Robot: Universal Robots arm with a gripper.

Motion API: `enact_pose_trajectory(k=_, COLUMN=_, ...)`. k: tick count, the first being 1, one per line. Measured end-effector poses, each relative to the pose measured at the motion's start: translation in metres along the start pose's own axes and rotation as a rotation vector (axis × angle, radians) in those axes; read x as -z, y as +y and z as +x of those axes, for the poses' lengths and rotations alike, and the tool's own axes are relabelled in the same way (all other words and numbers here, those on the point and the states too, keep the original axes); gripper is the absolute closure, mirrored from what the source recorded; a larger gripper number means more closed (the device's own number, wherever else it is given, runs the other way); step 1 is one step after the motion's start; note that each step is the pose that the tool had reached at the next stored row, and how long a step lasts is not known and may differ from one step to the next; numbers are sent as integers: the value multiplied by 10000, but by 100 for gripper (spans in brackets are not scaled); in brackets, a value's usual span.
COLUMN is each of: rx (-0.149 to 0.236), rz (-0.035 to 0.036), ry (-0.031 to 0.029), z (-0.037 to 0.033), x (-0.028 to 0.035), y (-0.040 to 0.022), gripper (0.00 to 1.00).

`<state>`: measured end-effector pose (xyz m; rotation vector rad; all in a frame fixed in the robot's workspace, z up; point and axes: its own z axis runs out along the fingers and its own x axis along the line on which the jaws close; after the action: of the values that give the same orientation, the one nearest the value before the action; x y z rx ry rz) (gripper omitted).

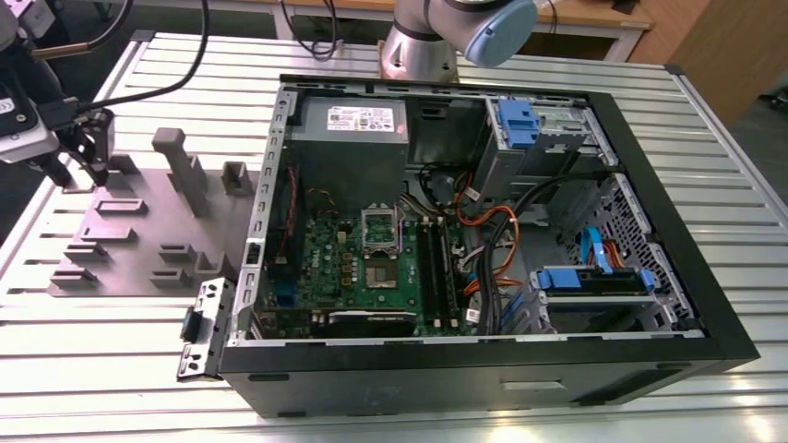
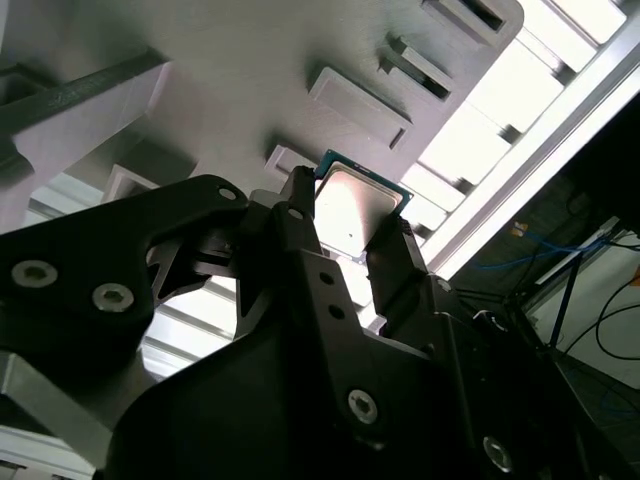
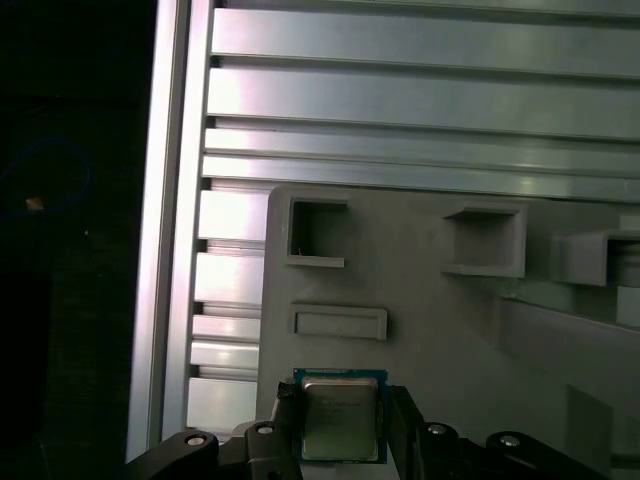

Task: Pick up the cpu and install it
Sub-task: 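Pick up the cpu and move it towards the insertion slot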

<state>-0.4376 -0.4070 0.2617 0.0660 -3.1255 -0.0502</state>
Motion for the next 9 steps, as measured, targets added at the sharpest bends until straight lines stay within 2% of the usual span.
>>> enact_pose_trajectory(k=9, rx=0, rz=0, ry=1, z=0, x=30, y=1, gripper=55)
